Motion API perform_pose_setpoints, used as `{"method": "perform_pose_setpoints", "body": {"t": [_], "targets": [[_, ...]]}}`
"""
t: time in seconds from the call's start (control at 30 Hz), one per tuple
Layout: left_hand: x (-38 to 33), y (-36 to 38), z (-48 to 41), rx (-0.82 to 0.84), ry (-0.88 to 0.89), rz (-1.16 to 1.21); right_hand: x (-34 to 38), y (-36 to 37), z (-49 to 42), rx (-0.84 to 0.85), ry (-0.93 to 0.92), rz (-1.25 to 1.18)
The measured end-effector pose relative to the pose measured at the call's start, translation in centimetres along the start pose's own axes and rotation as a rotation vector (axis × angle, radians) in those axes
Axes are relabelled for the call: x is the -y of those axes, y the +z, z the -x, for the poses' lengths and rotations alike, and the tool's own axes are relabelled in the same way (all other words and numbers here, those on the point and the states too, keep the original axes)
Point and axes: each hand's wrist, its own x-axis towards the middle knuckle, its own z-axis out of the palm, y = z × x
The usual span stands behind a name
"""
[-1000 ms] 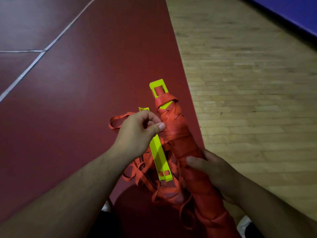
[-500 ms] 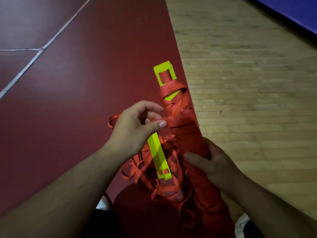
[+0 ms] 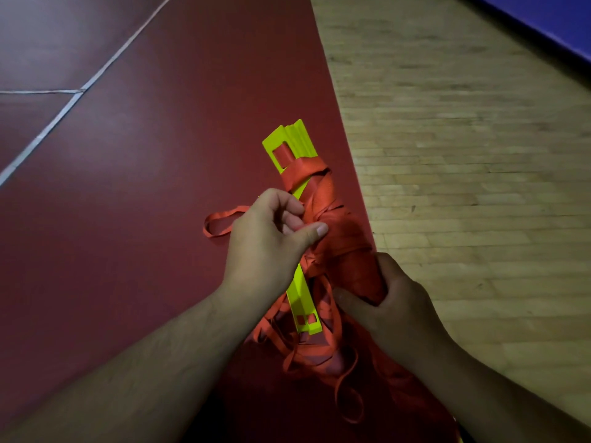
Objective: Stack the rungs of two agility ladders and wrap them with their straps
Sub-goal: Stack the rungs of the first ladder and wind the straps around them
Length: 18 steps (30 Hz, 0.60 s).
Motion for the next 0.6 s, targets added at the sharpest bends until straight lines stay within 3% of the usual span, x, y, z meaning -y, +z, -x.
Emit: {"method": "perform_pose_setpoints", "body": {"t": [0.33, 0.6], "targets": [[-0.03, 0.38, 0.34, -0.063, -0.009, -0.092, 0.13, 0.46, 0.55, -0.046, -0.038, 0.107], [-0.51, 0.24, 0.41, -0.044, 0.119, -0.292, -0.17, 0.16, -0.03, -0.070, -0.026, 0.148]]}}
